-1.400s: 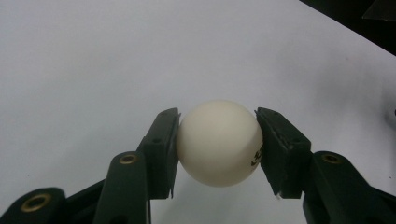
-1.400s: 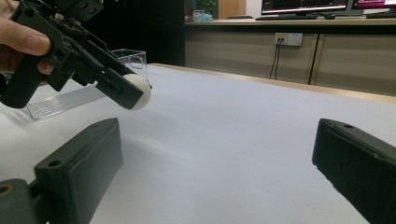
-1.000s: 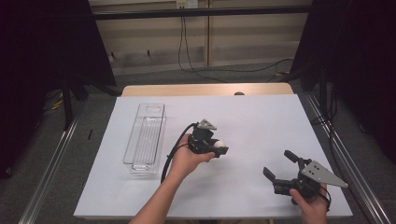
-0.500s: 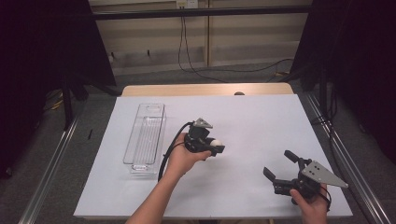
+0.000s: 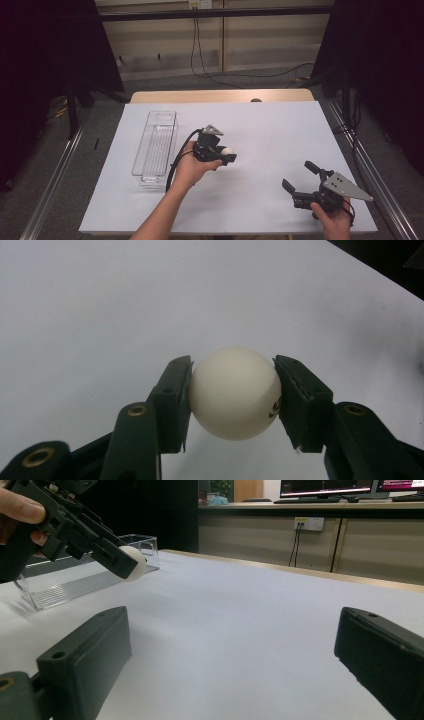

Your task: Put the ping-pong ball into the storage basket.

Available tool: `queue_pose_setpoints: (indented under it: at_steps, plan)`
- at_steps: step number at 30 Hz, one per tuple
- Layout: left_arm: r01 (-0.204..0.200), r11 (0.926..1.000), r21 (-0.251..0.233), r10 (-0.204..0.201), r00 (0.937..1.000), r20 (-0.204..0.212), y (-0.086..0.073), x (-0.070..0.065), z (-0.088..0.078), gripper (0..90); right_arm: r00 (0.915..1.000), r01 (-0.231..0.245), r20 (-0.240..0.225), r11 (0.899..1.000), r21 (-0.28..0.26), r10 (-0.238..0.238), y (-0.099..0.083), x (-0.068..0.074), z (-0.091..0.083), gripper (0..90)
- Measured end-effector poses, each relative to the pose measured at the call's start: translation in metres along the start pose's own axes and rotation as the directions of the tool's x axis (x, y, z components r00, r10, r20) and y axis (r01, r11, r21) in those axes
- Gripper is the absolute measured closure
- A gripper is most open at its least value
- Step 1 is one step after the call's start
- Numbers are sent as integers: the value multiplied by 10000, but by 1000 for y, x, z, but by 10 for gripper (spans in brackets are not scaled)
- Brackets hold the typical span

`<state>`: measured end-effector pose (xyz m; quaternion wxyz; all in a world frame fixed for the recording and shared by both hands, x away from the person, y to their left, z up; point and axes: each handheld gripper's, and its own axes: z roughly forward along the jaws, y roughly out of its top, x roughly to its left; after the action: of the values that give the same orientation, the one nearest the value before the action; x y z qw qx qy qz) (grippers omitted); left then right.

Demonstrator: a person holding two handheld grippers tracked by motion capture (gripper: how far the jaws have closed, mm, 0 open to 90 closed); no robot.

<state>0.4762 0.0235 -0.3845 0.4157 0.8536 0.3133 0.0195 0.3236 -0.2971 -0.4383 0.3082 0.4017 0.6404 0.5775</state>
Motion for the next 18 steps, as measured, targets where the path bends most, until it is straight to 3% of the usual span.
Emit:
queue_pose_setpoints:
  at_steps: [18]
  plan:
    - [50,10000,28,-50,9999,-134,1,7,-13,512,10000,-34,48,10000,-15,34,0,0,0,14]
